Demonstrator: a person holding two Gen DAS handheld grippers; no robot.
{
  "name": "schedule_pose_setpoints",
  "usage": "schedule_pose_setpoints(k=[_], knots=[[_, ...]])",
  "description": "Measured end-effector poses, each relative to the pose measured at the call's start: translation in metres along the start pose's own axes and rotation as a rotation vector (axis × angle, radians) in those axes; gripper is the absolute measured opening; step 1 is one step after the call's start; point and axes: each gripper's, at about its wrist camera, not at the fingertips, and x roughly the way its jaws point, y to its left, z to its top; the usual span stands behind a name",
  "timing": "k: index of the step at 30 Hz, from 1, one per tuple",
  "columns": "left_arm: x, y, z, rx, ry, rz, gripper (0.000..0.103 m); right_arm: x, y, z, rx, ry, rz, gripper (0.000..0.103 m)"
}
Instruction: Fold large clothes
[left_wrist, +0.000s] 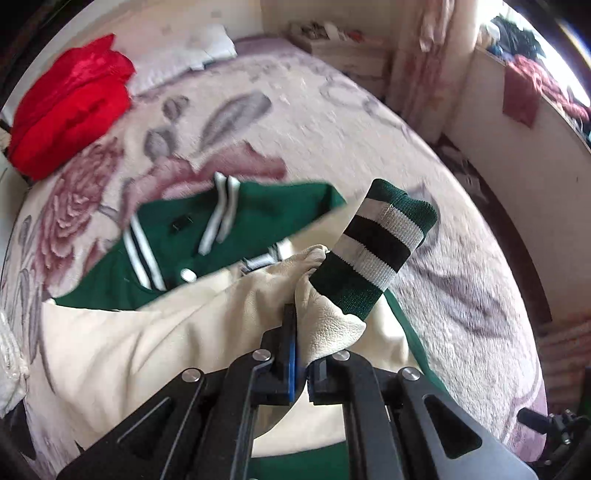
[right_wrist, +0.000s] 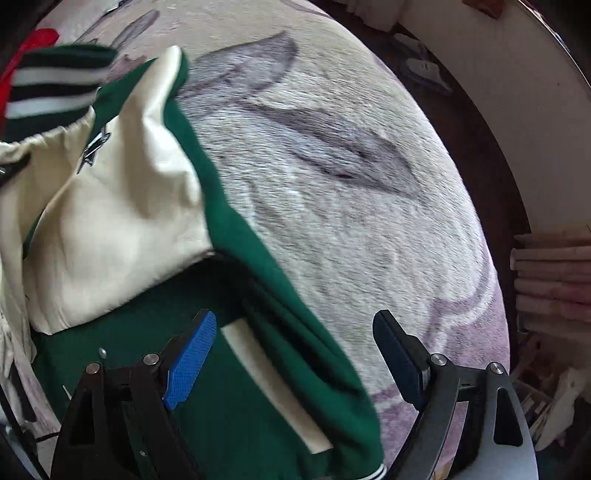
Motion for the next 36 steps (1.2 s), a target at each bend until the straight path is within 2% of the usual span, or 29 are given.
schedule_pose_setpoints(k=[2, 4, 5, 6, 7, 8, 9, 11, 14, 15, 19, 21, 22, 23, 24, 26, 28, 29, 30, 32, 34, 36], knots=[[0.021, -0.009, -0.005, 0.034, 0.078, -0.009, 0.006, 0.002, -0.030, 0.001, 0.040, 0.025, 0.019, 0.088], [0.024, -0.007, -0.013, 0.043, 0.101, -0.037, 0.017, 0.002, -0.052, -0.003, 0.085, 0.042, 0.048, 0.088], [0.022, -0.004, -0.017, 0.040, 0.112, -0.079, 0.020, 0.002, -0.063, -0.002, 0.114, 0.052, 0.072, 0.088], [0.022, -0.001, -0.020, 0.031, 0.134, -0.118, 0.035, -0.001, -0.070, -0.001, 0.145, 0.051, 0.095, 0.088], [0.023, 0.008, -0.026, 0.001, 0.176, -0.186, 0.069, -0.005, -0.077, 0.001, 0.183, 0.034, 0.131, 0.088], [0.024, 0.010, -0.031, -0.025, 0.199, -0.228, 0.086, -0.010, -0.081, 0.004, 0.214, 0.009, 0.174, 0.088], [0.021, 0.018, -0.038, -0.051, 0.214, -0.267, 0.096, -0.015, -0.081, 0.009, 0.234, -0.009, 0.218, 0.088], [0.007, 0.027, -0.051, -0.070, 0.221, -0.263, 0.096, -0.019, -0.071, 0.019, 0.233, -0.017, 0.321, 0.088], [-0.018, 0.063, -0.066, -0.109, 0.198, -0.187, 0.096, -0.010, -0.030, 0.030, 0.177, 0.018, 0.478, 0.088], [-0.026, 0.074, -0.069, -0.125, 0.184, -0.143, 0.096, -0.005, -0.015, 0.036, 0.159, 0.030, 0.502, 0.088], [-0.042, 0.156, -0.089, -0.196, 0.152, 0.141, 0.096, 0.030, 0.050, 0.065, 0.041, 0.087, 0.494, 0.088], [-0.037, 0.198, -0.099, -0.252, 0.168, 0.245, 0.096, 0.048, 0.082, 0.078, -0.016, 0.124, 0.518, 0.088], [-0.034, 0.217, -0.104, -0.286, 0.180, 0.279, 0.096, 0.056, 0.095, 0.081, -0.046, 0.136, 0.528, 0.083], [-0.031, 0.241, -0.111, -0.335, 0.186, 0.308, 0.096, 0.059, 0.106, 0.084, -0.071, 0.109, 0.508, 0.037], [-0.028, 0.257, -0.116, -0.375, 0.186, 0.332, 0.096, 0.062, 0.113, 0.086, -0.086, 0.077, 0.431, 0.014], [-0.017, 0.283, -0.118, -0.426, 0.196, 0.365, 0.096, 0.064, 0.115, 0.087, -0.045, 0.062, 0.386, 0.008], [-0.007, 0.298, -0.116, -0.445, 0.195, 0.383, 0.096, 0.046, 0.110, 0.092, -0.017, -0.010, 0.330, 0.006], [-0.002, 0.298, -0.112, -0.450, 0.196, 0.369, 0.096, 0.036, 0.104, 0.096, 0.003, -0.066, 0.292, 0.006], [0.008, 0.301, -0.111, -0.458, 0.198, 0.332, 0.098, 0.034, 0.098, 0.101, 0.026, -0.081, 0.269, 0.006], [0.030, 0.287, -0.110, -0.443, 0.231, 0.334, 0.099, 0.048, 0.094, 0.113, 0.039, -0.016, 0.265, 0.006], [0.054, 0.285, -0.114, -0.433, 0.276, 0.336, 0.101, 0.063, 0.100, 0.122, 0.000, 0.052, 0.252, 0.009], [0.049, 0.287, -0.115, -0.461, 0.280, 0.321, 0.101, 0.067, 0.112, 0.124, -0.059, 0.097, 0.193, 0.019]])
